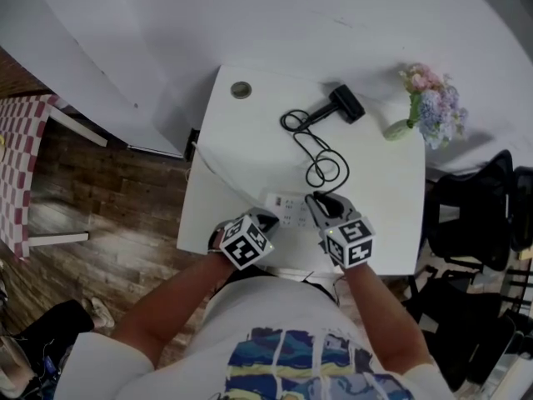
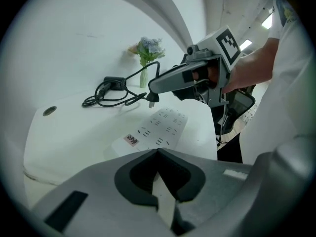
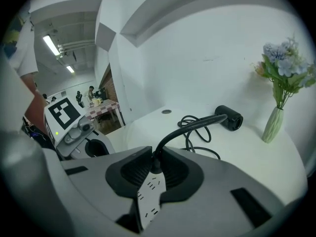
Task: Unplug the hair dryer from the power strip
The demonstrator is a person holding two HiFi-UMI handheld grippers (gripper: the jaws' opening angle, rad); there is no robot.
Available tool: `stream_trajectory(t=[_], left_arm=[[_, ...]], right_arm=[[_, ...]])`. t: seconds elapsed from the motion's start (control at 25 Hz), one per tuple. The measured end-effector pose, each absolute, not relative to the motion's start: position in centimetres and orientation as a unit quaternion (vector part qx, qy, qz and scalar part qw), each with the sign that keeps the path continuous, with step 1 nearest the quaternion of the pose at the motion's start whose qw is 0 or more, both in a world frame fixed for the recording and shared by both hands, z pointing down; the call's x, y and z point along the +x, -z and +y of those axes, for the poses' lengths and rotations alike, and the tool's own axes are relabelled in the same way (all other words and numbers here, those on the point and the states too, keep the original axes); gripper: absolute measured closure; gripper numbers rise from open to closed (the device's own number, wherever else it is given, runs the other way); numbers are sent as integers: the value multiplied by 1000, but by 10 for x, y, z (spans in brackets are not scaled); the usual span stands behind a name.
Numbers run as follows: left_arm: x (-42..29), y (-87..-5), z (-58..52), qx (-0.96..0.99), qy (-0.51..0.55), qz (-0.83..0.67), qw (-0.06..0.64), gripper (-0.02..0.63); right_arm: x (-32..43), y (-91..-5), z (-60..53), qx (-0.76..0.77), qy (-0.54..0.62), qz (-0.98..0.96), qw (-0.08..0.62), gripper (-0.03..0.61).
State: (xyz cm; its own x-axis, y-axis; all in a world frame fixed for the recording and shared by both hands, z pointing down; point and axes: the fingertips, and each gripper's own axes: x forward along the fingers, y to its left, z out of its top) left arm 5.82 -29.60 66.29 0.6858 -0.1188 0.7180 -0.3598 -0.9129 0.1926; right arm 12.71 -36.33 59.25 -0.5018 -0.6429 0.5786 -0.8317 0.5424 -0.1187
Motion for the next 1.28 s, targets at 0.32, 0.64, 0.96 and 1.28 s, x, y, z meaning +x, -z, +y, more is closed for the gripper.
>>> stream_trajectory(t=[0.32, 0.64, 0.96, 1.28], left_arm=[[59, -663, -297, 904, -371, -136, 163, 612], [59, -663, -297, 905, -371, -135, 159, 612], [60, -663, -297, 905, -373, -133, 157, 612], [60, -663, -296, 905, -373, -132, 154, 612]], right_arm=[[139, -581, -367, 441, -213, -844, 218, 526], [145, -567, -363, 442, -215, -847, 201, 526], [148, -558, -358, 444, -213, -848, 196, 526], [148, -554, -355, 447, -210, -847, 195, 526]])
